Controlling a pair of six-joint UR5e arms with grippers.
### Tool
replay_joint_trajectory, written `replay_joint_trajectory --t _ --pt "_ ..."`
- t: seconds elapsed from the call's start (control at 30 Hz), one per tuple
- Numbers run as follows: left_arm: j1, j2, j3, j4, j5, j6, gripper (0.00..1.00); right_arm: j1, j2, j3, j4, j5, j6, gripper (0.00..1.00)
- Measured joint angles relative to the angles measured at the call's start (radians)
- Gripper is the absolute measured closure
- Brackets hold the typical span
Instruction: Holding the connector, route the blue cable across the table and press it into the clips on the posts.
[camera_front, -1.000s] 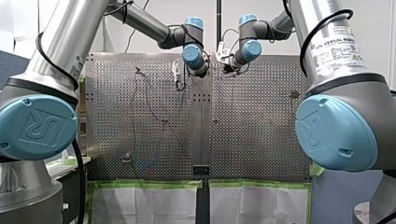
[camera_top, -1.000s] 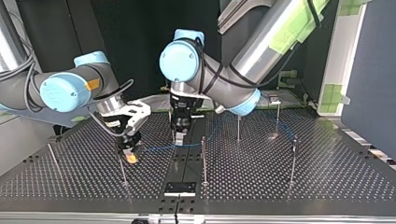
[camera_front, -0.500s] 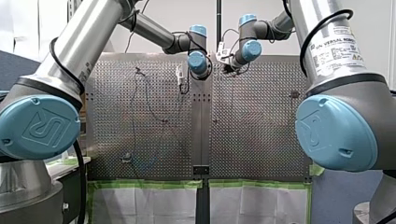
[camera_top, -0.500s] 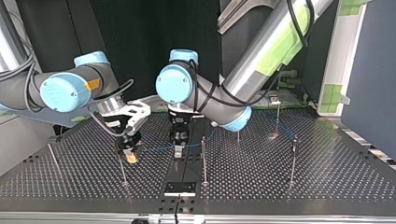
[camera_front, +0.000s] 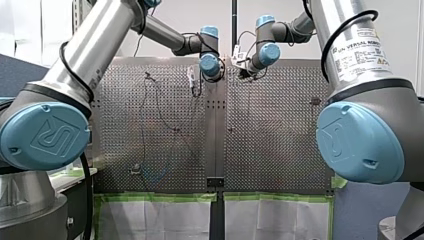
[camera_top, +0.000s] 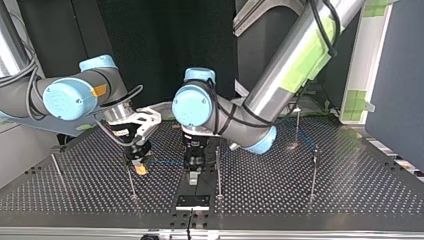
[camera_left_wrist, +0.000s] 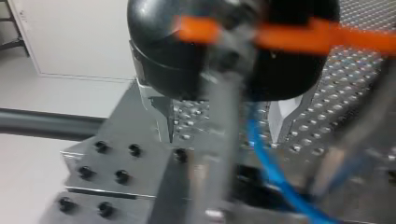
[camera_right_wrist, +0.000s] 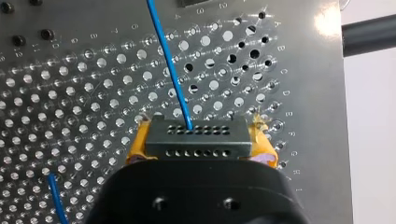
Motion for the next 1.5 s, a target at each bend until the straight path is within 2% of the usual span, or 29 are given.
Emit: replay_joint_trajectory --t 0.3,0.33,0.37,0.4,0.43,0.47,0.5,0.53,0.57,0.6,0.67,1.2,1.33,1.5 --pt "0.005 -0.024 0.014 -0.016 -0.01 -0.004 0.0 0.0 0.0 0.0 0.0 0.0 0.001 1.0" --pt "0.004 -0.024 0.015 -0.017 -0.015 -0.003 0.04 0.0 0.0 0.0 0.0 0.0 0.001 1.0" --pt "0.002 -0.024 0.015 -0.018 -0.02 -0.002 0.15 0.0 0.0 0.0 0.0 0.0 0.001 1.0" --pt "0.0 -0.024 0.015 -0.019 -0.027 0.0 0.15 0.0 0.0 0.0 0.0 0.0 0.001 1.0" --pt "-0.002 -0.024 0.015 -0.02 -0.033 0.002 0.39 0.0 0.0 0.0 0.0 0.0 0.001 1.0" --pt "-0.004 -0.024 0.015 -0.02 -0.04 0.005 0.51 0.0 0.0 0.0 0.0 0.0 0.0 1.0" --pt "-0.005 -0.024 0.015 -0.021 -0.047 0.009 0.51 0.0 0.0 0.0 0.001 0.0 0.0 1.0" --pt "-0.007 -0.023 0.015 -0.022 -0.056 0.014 0.63 0.0 0.0 0.0 0.001 0.0 0.0 1.0" --pt "-0.009 -0.023 0.015 -0.023 -0.062 0.017 0.81 0.0 0.0 0.0 0.001 0.0 0.0 1.0" --pt "-0.01 -0.023 0.015 -0.026 -0.069 0.019 0.81 0.0 0.0 0.0 0.001 0.0 0.0 1.0" --pt "-0.014 -0.023 0.015 -0.033 -0.081 0.022 1.0 0.0 0.0 0.0 0.001 0.0 -0.001 1.0" --pt "-0.051 -0.006 0.003 -0.118 -0.186 0.017 1.0 0.006 -0.001 0.003 0.008 0.0 -0.003 1.0" --pt "-0.055 0.017 -0.021 -0.107 -0.198 0.011 1.0 0.011 -0.003 0.013 0.019 0.0 -0.009 1.0" --pt "-0.06 0.057 -0.06 -0.07 -0.191 0.012 1.0 0.017 -0.013 0.039 0.021 0.0 -0.012 1.0"
